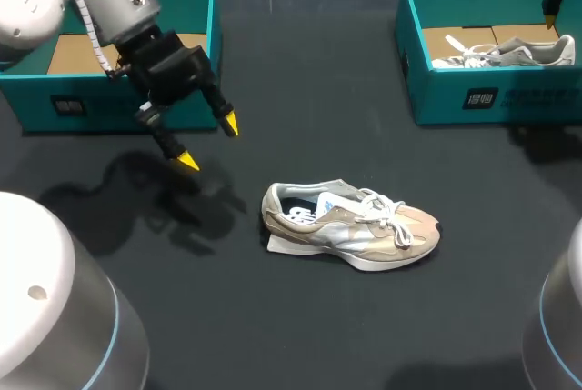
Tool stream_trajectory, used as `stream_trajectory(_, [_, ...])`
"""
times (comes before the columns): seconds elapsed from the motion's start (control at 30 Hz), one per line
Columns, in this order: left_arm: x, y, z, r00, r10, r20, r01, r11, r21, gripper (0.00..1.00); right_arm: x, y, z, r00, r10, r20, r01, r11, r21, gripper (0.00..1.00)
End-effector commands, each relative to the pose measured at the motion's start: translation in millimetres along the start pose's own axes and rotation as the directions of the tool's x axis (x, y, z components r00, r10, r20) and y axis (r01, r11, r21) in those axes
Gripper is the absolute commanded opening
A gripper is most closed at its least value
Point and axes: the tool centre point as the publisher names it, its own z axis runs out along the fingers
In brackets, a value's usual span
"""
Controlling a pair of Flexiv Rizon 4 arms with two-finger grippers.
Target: Take the shoe out of the shoebox, open the shoe tongue, remove and reinsert the insole, then place the shoe into the shoebox
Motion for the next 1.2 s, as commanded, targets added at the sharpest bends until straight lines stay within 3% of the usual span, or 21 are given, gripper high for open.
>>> stream_trajectory(0.03, [1.5,18.1,5.9,0.997,-0.069,0.030,0.064,0.987,0.149,1.00,-0.2,-1.1,-0.2,1.000,0.000,0.000,0.000,1.000,-0.001,1.00])
stream_trajectory(0.47, [9.2,38.5,21.8,0.969,-0.238,0.073,0.202,0.922,0.329,1.00,-0.2,-1.1,-0.2,1.000,0.000,0.000,0.000,1.000,-0.001,1.00])
stream_trajectory(0.53, [10.5,40.3,24.7,0.960,-0.278,0.022,0.256,0.908,0.332,1.00,-0.2,-1.1,-0.2,1.000,0.000,0.000,0.000,1.000,-0.001,1.00])
stream_trajectory(0.9, [10.5,40.3,24.7,0.960,-0.278,0.022,0.256,0.908,0.332,1.00,-0.2,-1.1,-0.2,1.000,0.000,0.000,0.000,1.000,-0.001,1.00])
stream_trajectory(1.2, [9.3,68.5,33.4,0.933,-0.356,0.053,0.295,0.840,0.455,1.00,-0.2,-1.1,-0.2,1.000,0.000,0.000,0.000,1.000,-0.001,1.00])
